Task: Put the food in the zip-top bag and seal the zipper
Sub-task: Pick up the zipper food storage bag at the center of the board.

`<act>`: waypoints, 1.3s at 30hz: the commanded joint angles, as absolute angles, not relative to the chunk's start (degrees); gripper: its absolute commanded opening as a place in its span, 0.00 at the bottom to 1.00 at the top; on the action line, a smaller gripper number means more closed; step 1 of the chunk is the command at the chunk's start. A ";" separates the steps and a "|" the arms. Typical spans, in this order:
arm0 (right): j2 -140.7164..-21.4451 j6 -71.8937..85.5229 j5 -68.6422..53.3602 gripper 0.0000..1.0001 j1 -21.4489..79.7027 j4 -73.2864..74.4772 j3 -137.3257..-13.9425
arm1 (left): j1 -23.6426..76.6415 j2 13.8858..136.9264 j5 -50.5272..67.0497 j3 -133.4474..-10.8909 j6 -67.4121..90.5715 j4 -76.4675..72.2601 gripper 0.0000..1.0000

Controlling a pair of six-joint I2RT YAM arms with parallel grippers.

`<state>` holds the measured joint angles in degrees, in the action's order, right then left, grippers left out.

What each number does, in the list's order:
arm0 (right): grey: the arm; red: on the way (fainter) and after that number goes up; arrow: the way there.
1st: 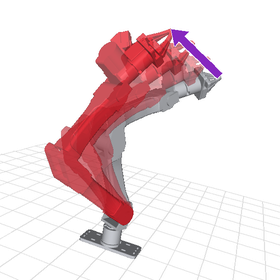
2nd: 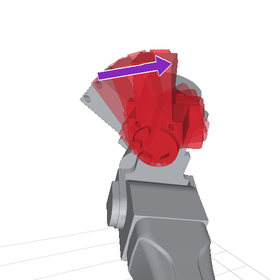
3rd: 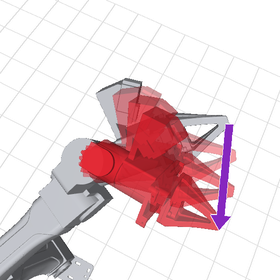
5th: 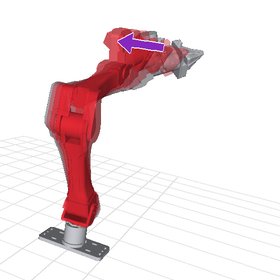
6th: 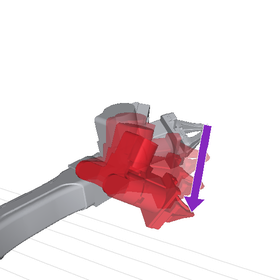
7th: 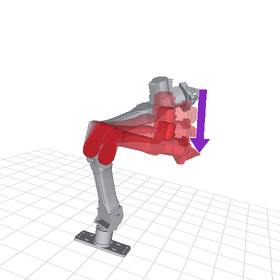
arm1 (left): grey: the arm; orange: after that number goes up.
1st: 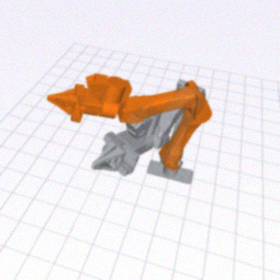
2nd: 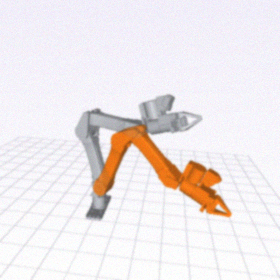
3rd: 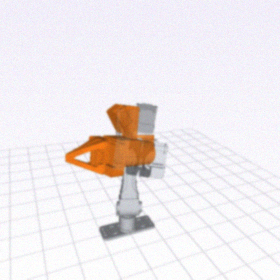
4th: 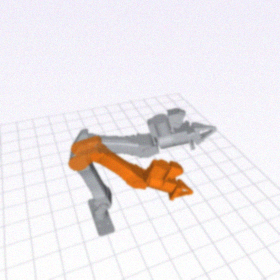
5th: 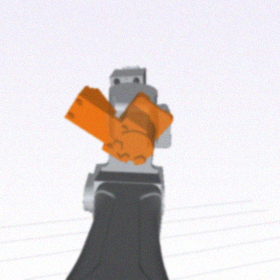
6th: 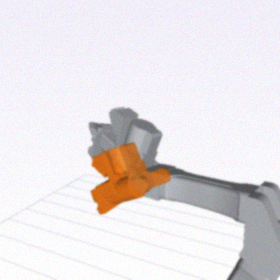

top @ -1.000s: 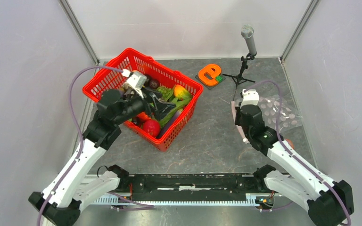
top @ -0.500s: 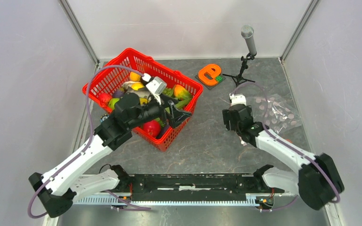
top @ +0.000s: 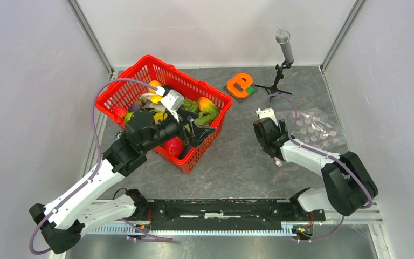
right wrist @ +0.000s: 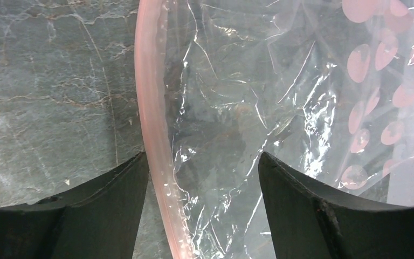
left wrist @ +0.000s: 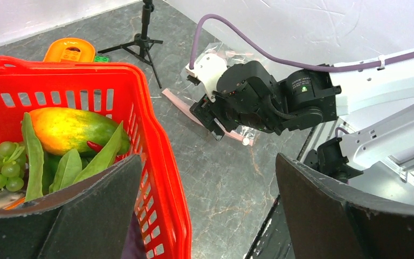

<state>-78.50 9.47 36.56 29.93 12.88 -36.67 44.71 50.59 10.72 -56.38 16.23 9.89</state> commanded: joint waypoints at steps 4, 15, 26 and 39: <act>-79.81 8.62 43.28 0.74 29.93 6.77 -35.65 | 44.82 49.84 9.50 -55.94 13.97 7.93 1.00; -82.01 8.50 53.98 0.62 29.97 4.22 -33.00 | 44.83 48.85 8.90 -55.07 14.15 7.40 1.00; -81.76 9.12 63.84 0.54 29.04 4.35 -31.79 | 44.82 48.18 8.75 -54.58 14.15 7.25 1.00; -78.49 5.59 60.71 0.41 24.43 0.53 -29.67 | 44.82 47.36 8.35 -54.32 13.71 7.56 1.00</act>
